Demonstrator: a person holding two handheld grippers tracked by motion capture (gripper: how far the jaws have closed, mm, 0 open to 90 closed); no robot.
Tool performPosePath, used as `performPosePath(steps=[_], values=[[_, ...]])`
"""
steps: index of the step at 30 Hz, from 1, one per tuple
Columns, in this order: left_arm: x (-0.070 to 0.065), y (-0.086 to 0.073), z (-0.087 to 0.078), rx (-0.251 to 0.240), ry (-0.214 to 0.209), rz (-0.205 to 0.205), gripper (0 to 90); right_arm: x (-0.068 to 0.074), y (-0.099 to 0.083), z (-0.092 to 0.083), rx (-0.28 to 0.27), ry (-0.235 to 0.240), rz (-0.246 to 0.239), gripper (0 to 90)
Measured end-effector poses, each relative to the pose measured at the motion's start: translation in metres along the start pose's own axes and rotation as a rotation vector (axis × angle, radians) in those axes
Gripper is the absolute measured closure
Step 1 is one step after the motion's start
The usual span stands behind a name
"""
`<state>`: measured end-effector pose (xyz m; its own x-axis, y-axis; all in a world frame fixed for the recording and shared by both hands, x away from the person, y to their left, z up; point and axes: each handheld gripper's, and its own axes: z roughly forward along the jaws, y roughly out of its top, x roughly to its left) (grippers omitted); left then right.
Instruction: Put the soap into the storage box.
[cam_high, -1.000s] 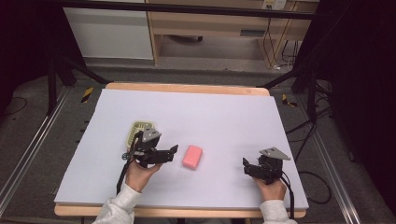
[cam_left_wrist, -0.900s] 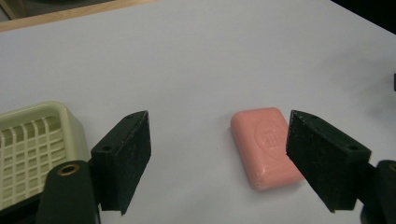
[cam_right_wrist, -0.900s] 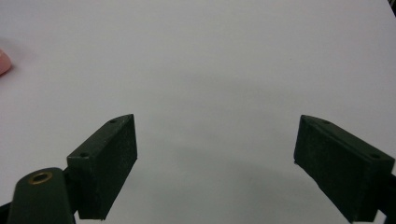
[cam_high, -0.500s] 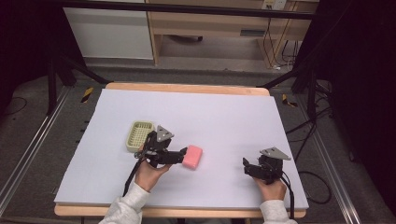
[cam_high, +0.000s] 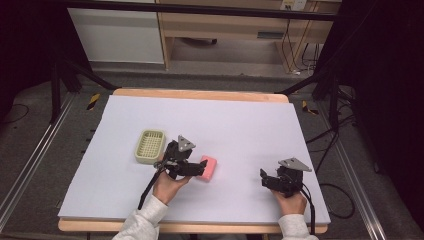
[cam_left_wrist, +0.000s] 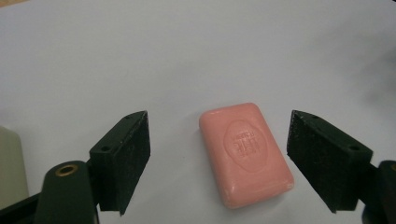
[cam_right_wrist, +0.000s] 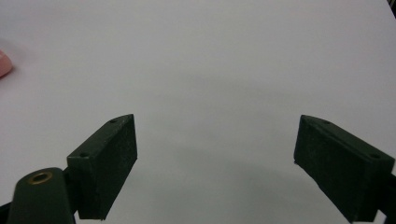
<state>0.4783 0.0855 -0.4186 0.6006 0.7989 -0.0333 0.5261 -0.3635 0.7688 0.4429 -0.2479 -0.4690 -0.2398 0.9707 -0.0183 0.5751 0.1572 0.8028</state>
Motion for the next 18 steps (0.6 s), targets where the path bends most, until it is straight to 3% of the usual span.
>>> performPosePath(steps=[18], values=[[-0.009, 0.000, 0.023, 0.053, -0.003, 0.011, 17.9, 0.000, 0.000, 0.000, 0.006, 0.004, 0.000, 13.6]])
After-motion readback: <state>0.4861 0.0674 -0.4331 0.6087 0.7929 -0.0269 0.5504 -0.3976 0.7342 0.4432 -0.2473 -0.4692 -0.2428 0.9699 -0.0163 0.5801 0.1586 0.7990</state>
